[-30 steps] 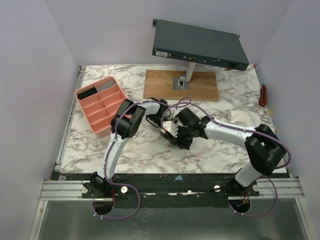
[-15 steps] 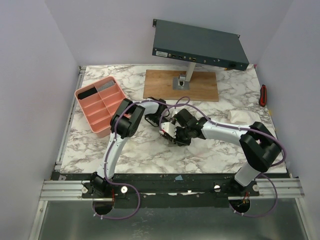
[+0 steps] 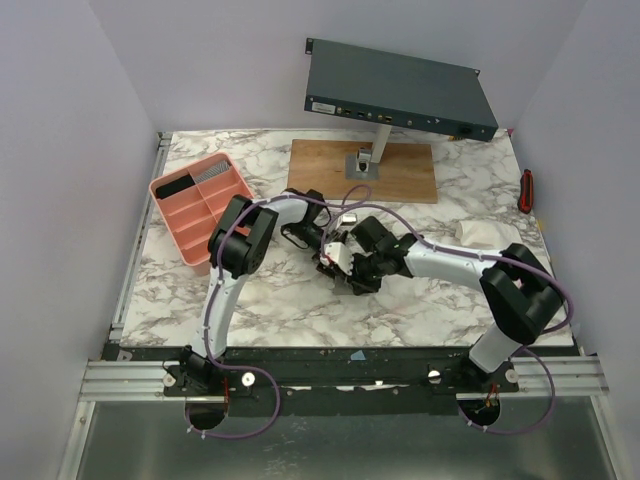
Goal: Roll the underwear
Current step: Roll the underwear to the center of the board.
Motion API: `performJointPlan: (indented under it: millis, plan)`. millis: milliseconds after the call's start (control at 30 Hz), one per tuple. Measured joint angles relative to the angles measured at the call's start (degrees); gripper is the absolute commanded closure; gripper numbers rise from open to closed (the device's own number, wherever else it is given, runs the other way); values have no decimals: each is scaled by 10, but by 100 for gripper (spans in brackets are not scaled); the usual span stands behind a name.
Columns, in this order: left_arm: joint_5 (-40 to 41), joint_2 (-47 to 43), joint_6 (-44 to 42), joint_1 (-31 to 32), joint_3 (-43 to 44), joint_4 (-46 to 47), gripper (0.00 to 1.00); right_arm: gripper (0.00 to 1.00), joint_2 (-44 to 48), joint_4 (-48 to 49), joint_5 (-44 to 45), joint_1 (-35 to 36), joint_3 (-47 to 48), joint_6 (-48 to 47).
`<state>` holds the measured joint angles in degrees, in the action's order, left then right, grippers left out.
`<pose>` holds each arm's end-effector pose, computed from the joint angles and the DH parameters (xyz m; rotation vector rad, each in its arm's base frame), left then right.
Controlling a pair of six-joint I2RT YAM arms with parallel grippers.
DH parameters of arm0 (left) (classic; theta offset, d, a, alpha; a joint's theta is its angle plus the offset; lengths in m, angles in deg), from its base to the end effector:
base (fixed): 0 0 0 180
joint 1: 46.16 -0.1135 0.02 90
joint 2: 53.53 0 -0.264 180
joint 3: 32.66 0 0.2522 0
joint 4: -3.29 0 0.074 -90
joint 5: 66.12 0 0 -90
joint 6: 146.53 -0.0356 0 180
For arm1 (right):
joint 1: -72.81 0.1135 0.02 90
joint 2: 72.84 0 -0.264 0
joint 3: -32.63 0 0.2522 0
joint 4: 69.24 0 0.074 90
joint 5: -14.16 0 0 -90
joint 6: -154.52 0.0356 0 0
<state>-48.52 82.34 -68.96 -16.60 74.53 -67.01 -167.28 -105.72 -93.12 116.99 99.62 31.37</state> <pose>0.3464 -0.2355 0.0926 -0.7040 -2.2052 1.6455 0.2162 0.2248 0.1634 -1.7487 2.0345 0.4652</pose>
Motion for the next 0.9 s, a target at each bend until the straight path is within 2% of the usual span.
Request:
performJointPlan:
  millis: [267, 500, 700, 900]
  plan:
    - [37, -67, 16, -67, -40, 35, 43, 99, -15, -17, -72, -36, 9, 8]
    - [59, -170, 14, -103, -103, 60, 45, 99, -85, -89, -156, -80, 80, 7]
    - [119, -299, 14, -104, -219, 118, 45, 99, -199, -224, -249, -117, 203, -16]
    - [177, -394, 8, -101, -283, 178, 45, 99, -324, -389, -325, -144, 336, -66]
